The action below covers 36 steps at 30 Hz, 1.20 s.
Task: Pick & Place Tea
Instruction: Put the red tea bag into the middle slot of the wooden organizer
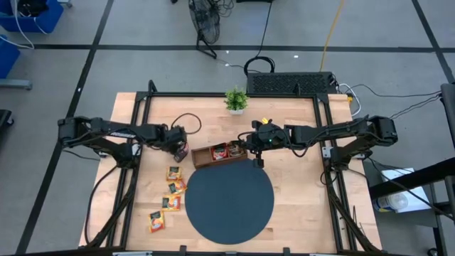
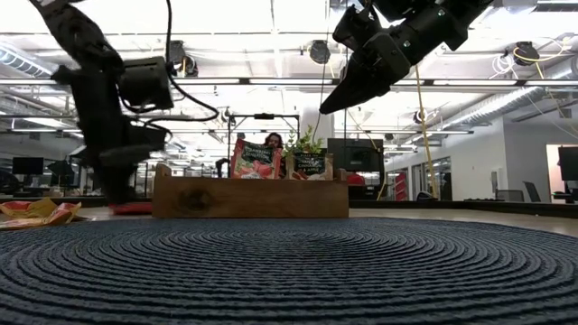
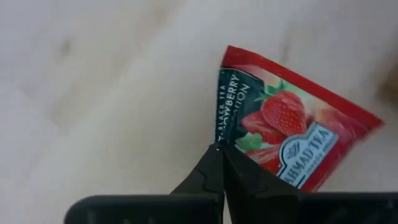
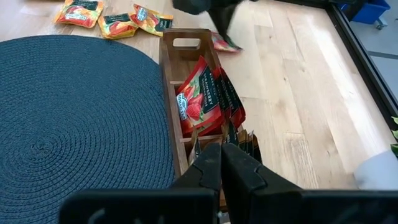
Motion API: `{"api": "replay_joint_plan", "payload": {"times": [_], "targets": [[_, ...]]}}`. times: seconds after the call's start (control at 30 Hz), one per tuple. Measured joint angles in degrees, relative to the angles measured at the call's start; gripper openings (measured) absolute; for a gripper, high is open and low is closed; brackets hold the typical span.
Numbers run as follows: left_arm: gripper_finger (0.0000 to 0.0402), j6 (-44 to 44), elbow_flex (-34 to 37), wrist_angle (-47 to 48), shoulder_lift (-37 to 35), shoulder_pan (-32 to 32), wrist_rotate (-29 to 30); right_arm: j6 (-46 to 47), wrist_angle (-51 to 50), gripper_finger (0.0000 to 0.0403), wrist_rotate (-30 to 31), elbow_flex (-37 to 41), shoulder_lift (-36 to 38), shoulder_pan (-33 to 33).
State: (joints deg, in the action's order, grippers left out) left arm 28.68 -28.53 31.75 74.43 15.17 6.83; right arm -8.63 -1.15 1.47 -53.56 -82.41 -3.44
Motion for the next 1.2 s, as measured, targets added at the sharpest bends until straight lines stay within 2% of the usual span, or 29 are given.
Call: {"api": "replay_joint_plan", "payload": {"times": [0.07, 0.17, 0.27, 0.37, 0.43, 0.53, 0.83, 1.07, 1.2], "targets": [[0.0002, -0.1, -3.0, 7.0, -1.8, -2.4, 3.7, -0.1, 0.0, 0.0, 0.0, 0.0, 0.0, -0.1], [0.0002, -0.7, -9.2, 12.7, -3.7, -6.7, 13.3, 0.1, 2.1, 0.0, 0.0, 0.7, 0.0, -0.3], [0.0002, -3.1, -13.8, 15.1, -3.7, -11.1, 22.1, 0.4, 12.8, 0.0, 0.0, 5.2, -0.6, -0.6], [0.0001, -9.1, -17.4, 10.8, -3.2, -14.8, 28.4, 0.0, 24.0, 0.0, 0.1, 10.0, -1.2, -0.7], [0.0001, -14.5, -18.4, 7.0, -2.4, -17.0, 29.4, 0.0, 28.8, 0.0, 0.1, 12.3, -1.2, -0.7], [0.0001, -19.5, -20.0, 2.1, -0.2, -19.4, 30.2, 0.4, 30.1, 0.0, 0.0, 13.1, -1.2, -0.7], [0.0001, -20.9, -29.8, 3.3, 12.0, -24.0, 34.3, 0.4, 29.3, 0.0, 0.3, 13.2, -1.2, -1.0], [0.0001, -19.4, -43.6, 19.3, 21.7, -29.0, 44.8, 2.0, 27.5, 0.0, 0.4, 13.2, -1.2, -2.7], [0.0001, -17.3, -48.9, 24.3, 23.9, -31.1, 46.3, 3.4, 26.2, 0.0, 0.4, 13.2, -1.2, -3.4]]}}
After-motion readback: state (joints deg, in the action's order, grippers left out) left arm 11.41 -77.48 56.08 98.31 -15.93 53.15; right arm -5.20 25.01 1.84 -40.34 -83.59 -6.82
